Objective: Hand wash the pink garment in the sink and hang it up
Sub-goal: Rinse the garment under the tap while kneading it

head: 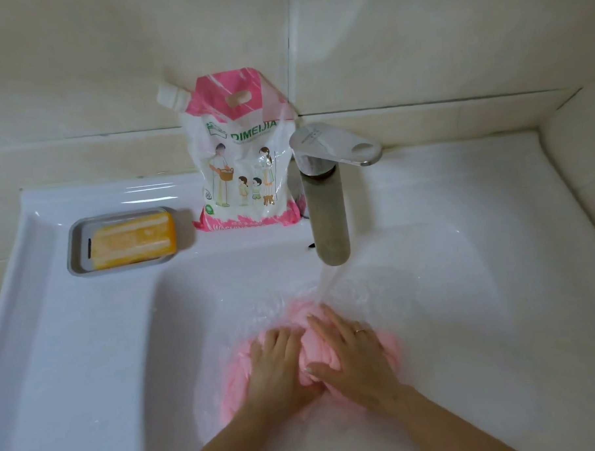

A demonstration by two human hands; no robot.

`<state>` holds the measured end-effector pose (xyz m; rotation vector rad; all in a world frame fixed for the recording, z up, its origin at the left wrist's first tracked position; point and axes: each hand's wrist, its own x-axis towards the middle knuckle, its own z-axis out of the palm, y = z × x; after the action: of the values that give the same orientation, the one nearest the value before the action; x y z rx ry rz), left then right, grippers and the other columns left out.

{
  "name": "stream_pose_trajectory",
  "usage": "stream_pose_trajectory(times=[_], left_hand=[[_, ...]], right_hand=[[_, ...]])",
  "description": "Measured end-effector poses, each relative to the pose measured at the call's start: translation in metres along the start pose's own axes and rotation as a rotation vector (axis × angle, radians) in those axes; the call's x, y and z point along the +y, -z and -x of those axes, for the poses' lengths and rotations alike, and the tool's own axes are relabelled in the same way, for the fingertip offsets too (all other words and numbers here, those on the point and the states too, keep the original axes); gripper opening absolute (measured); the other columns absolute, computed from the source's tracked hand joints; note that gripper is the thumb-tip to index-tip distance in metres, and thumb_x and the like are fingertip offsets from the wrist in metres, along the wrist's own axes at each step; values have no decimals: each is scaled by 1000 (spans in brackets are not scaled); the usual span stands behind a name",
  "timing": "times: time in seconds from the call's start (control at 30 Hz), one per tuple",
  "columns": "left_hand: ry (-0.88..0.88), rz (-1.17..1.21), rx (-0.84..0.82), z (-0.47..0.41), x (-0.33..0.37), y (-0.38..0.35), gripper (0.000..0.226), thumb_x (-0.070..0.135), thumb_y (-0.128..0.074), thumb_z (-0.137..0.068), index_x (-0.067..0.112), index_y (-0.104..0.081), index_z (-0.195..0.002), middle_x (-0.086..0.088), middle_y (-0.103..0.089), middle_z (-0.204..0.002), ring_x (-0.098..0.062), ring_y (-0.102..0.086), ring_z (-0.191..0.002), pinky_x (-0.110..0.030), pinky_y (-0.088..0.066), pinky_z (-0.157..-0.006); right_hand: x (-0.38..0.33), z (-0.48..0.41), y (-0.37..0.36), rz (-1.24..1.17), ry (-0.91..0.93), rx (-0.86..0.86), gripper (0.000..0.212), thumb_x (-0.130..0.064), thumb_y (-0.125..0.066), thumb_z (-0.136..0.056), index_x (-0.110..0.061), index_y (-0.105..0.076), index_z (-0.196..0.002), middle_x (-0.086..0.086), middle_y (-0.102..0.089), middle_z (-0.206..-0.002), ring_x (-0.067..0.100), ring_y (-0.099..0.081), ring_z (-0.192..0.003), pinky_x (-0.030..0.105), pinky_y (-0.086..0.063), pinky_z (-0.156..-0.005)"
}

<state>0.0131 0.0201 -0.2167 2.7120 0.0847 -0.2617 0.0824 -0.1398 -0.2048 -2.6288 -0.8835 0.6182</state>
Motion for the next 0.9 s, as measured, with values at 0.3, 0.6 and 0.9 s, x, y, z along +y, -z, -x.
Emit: stream_pose_trajectory(times=[0.3,0.6,0.9], left_hand=[[115,23,173,-16,-2,-21,28,24,-40,-78,11,-51,-99,-9,-66,-87,-26,-60,-71,-33,-51,-54],[103,-105,-7,-30,-5,-24,22,22,-30,-101,12,-48,-94,-3,-66,-64,-19,-64,-53,-22,-48,-45],[206,214,-41,-47,3,34,30,48,-56,-86,20,-46,-79,8,-50,-78,-14,-47,-75,-28,-36,-62]], right_hand=[[-6,-21,-26,27,-48,354,42,-58,-47,-81,-30,-59,-110,1,-63,-98,24,-62,-77,33,-53,-68],[-10,-47,-27,-66,-142,480,26,-45,-51,-76,-24,-56,-63,-4,-57,-60,17,-55,-48,24,-48,-45],[-16,-53,25,-504,-472,214,27,-35,-50,-94,-21,-62,-76,0,-62,-74,19,-53,-72,28,-36,-62]])
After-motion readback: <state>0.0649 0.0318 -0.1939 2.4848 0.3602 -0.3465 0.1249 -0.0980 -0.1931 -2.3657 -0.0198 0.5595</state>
